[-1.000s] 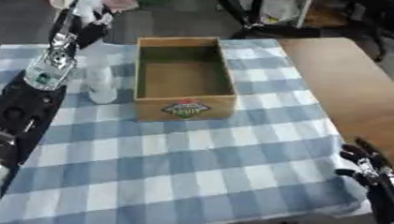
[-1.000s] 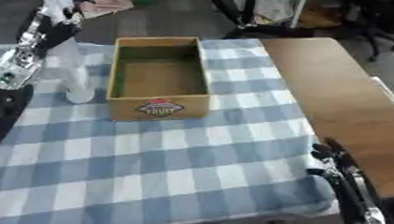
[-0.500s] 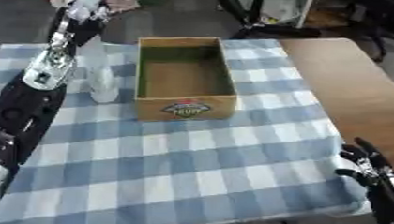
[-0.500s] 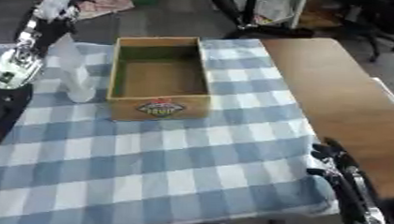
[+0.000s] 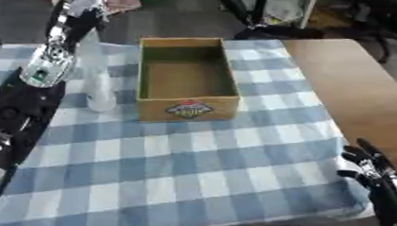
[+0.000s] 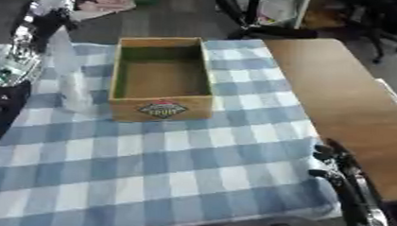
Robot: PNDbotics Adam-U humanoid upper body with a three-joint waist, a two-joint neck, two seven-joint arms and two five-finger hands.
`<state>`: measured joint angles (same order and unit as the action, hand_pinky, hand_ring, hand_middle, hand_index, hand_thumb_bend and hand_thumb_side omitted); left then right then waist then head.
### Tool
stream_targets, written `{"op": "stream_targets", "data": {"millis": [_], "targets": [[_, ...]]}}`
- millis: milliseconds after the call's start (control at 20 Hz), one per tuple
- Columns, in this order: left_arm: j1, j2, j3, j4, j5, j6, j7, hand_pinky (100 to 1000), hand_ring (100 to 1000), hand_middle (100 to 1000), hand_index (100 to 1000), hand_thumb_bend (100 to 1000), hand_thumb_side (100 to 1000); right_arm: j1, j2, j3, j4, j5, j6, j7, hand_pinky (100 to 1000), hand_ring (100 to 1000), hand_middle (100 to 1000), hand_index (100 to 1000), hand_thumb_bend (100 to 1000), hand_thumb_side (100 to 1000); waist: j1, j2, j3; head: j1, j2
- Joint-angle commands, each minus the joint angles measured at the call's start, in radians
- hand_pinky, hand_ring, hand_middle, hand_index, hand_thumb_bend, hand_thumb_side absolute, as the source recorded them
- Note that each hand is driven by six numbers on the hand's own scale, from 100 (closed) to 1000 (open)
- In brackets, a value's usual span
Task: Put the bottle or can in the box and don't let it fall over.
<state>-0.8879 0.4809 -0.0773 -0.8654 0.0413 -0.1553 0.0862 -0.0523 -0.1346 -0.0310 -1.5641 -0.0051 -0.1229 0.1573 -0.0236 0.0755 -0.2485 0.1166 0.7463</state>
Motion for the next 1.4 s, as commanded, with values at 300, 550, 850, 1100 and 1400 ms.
{"op": "stream_targets", "data": {"millis": [300, 550, 850, 1100, 1400], "targets": [[-0.015, 0.037, 0.010, -0.038, -0.138, 0.018, 0.022, 363, 192, 137, 523, 100, 583, -0.010, -0.012, -0.009, -0.007, 0.001, -0.002, 0.001, 670, 868, 815, 967, 100, 683, -0.001, -0.015, 0.002, -0.007, -0.007], [-0.026, 0.043, 0.010, -0.072, -0.111, 0.013, 0.024, 365, 194, 138, 523, 100, 586, -0.009, -0.011, -0.012, -0.007, 0.001, -0.002, -0.001, 670, 868, 815, 967, 100, 684, -0.001, -0.014, 0.003, -0.010, -0.007], [-0.047, 0.045, -0.014, -0.169, -0.008, 0.007, 0.003, 367, 197, 141, 522, 100, 597, -0.008, -0.012, -0.012, -0.006, 0.001, -0.002, -0.001, 670, 868, 815, 967, 100, 684, 0.000, -0.016, 0.005, -0.012, -0.007], [-0.075, 0.006, -0.063, -0.248, 0.106, 0.012, -0.050, 373, 201, 145, 524, 100, 599, -0.007, -0.010, -0.008, -0.005, 0.001, -0.001, 0.003, 670, 867, 814, 967, 100, 685, -0.002, -0.017, 0.000, -0.004, -0.006], [-0.098, -0.073, -0.124, -0.283, 0.159, 0.020, -0.111, 375, 203, 147, 526, 100, 595, -0.008, -0.005, -0.001, -0.003, -0.001, -0.001, 0.010, 669, 867, 814, 967, 100, 688, -0.004, -0.017, -0.021, 0.012, -0.004]]}}
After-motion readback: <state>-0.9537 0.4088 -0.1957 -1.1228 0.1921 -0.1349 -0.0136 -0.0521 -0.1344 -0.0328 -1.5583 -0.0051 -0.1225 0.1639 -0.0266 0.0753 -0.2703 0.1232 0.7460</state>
